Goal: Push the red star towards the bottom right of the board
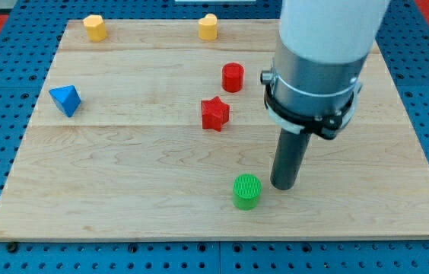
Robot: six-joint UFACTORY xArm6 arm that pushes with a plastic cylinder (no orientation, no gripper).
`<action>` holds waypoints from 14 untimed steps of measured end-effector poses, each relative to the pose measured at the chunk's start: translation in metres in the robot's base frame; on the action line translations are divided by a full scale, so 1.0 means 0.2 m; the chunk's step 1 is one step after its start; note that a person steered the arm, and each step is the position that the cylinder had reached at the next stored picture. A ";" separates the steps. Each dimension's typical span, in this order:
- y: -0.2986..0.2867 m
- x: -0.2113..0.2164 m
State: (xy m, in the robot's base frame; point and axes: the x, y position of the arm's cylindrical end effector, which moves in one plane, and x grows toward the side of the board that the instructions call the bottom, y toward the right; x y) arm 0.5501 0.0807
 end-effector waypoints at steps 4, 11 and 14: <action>-0.28 -0.41; 0.03 -0.35; 0.13 -0.34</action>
State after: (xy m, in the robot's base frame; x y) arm 0.4814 0.1071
